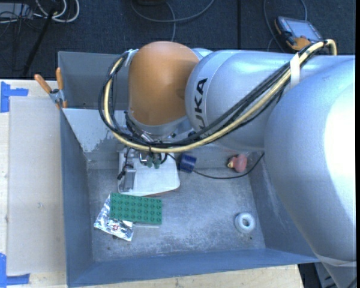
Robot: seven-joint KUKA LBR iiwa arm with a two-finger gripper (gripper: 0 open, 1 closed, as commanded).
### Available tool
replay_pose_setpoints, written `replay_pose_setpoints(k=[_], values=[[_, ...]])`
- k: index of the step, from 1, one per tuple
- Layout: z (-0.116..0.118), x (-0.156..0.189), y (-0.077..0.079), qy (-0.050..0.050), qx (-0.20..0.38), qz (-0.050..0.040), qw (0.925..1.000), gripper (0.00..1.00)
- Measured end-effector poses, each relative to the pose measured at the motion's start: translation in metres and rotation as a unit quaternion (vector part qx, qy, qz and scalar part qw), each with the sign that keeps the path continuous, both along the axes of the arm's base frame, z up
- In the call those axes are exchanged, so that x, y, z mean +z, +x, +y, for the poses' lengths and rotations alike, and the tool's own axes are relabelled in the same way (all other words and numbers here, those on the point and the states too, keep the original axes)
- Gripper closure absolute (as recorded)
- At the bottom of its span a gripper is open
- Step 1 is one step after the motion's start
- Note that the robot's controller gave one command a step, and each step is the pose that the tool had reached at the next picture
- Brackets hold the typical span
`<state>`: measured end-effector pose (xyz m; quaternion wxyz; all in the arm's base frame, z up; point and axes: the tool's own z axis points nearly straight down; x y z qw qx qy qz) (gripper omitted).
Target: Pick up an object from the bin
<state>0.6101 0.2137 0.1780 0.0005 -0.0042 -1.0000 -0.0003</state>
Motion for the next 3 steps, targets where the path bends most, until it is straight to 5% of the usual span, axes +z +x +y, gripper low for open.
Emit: replay_pose_setpoints(k=[1, 2, 3], values=[[-0.017, -0.112, -0.052, 0.0, 0.044, 0.0034, 0.999, 0.0], [-0.016, -0.104, -0.048, 0.002, 0.042, -0.002, 0.9991, 1.0], [-0.017, 0.051, -0.031, 0.001, 0.056, -0.0055, 0.9984, 1.0]])
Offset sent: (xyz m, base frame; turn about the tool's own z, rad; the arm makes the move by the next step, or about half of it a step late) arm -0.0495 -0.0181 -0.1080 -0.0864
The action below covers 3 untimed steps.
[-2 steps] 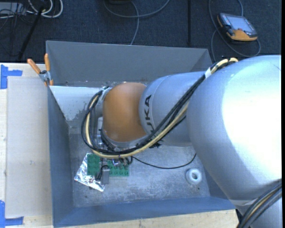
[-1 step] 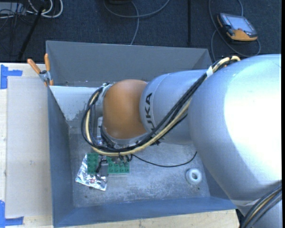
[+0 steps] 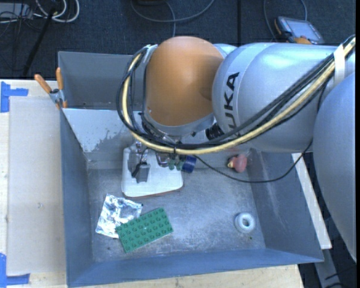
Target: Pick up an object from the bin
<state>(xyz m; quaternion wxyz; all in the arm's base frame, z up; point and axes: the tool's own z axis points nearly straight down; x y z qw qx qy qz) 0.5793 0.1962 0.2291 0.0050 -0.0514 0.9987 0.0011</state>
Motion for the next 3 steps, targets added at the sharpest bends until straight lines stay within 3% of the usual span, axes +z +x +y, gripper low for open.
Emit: replay_pose_setpoints(k=[1, 2, 3], values=[[0.028, -0.121, 0.035, -0.002, 0.088, 0.0072, 0.9961, 1.0], [0.028, -0.116, 0.037, -0.001, 0.086, 0.0047, 0.9963, 0.0], [-0.018, -0.16, -0.031, -0.003, 0.299, 0.0052, 0.9541, 0.0]])
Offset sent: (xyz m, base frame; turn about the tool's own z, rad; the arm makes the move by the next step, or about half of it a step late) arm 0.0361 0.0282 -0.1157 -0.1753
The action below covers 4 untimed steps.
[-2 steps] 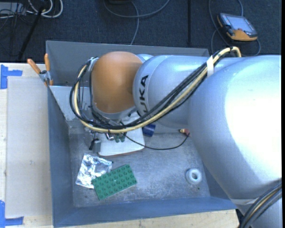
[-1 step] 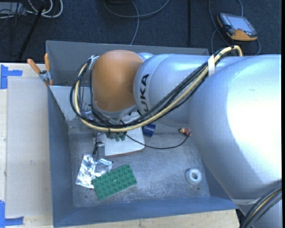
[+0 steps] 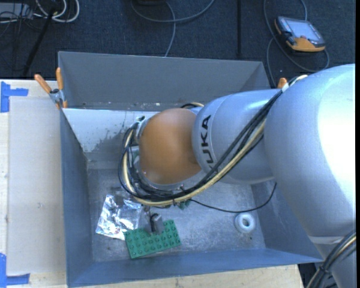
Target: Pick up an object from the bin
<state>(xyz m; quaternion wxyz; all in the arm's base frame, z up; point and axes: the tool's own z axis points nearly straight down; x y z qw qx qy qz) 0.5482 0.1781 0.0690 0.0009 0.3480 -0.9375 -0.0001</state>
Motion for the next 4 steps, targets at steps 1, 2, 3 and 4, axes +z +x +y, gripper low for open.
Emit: replay_pose_setpoints(k=[1, 2, 3, 4], values=[[0.001, 0.002, 0.001, 0.001, -0.002, -0.0012, 1.0, 1.0], [0.0, 0.001, 0.001, 0.001, -0.002, -0.0016, 1.0, 0.0], [0.021, 0.001, 0.012, 0.002, 0.304, -0.0014, 0.9525, 0.0], [0.02, 0.001, 0.012, 0.002, 0.302, -0.0009, 0.9534, 1.0]])
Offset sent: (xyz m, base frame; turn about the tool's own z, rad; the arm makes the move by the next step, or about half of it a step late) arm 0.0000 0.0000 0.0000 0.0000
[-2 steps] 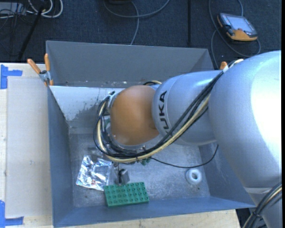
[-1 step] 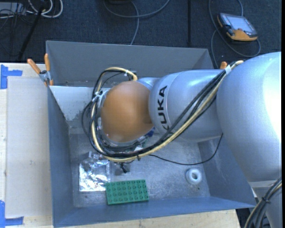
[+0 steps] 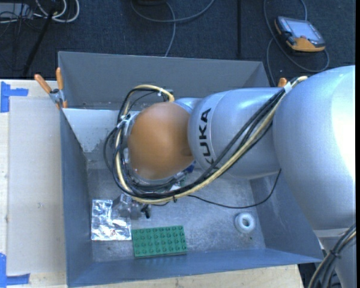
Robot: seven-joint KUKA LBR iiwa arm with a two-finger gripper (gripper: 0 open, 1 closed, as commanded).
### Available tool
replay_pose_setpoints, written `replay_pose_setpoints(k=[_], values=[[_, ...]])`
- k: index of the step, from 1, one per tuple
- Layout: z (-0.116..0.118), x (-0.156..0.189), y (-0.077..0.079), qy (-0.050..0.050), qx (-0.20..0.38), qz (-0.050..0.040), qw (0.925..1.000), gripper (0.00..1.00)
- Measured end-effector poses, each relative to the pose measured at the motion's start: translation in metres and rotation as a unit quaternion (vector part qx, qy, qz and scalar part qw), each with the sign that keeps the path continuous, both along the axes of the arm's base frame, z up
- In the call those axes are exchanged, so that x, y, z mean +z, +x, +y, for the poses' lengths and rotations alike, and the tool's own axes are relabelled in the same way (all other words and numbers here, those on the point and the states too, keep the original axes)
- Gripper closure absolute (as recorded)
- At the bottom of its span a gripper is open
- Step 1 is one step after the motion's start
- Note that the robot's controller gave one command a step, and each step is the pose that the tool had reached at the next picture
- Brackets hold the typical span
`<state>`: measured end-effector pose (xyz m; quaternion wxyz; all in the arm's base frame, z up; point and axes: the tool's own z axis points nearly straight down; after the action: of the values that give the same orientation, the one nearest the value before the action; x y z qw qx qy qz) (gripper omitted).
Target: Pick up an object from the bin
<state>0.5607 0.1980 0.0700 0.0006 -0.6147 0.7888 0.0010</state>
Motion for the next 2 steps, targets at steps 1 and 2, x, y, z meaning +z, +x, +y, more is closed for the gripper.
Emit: replay_pose_setpoints(k=[1, 2], values=[[0.009, 0.009, 0.007, 0.0, 0.072, -0.0004, 0.9974, 1.0], [0.015, 0.151, 0.011, 0.001, 0.12, -0.005, 0.9928, 1.0]])
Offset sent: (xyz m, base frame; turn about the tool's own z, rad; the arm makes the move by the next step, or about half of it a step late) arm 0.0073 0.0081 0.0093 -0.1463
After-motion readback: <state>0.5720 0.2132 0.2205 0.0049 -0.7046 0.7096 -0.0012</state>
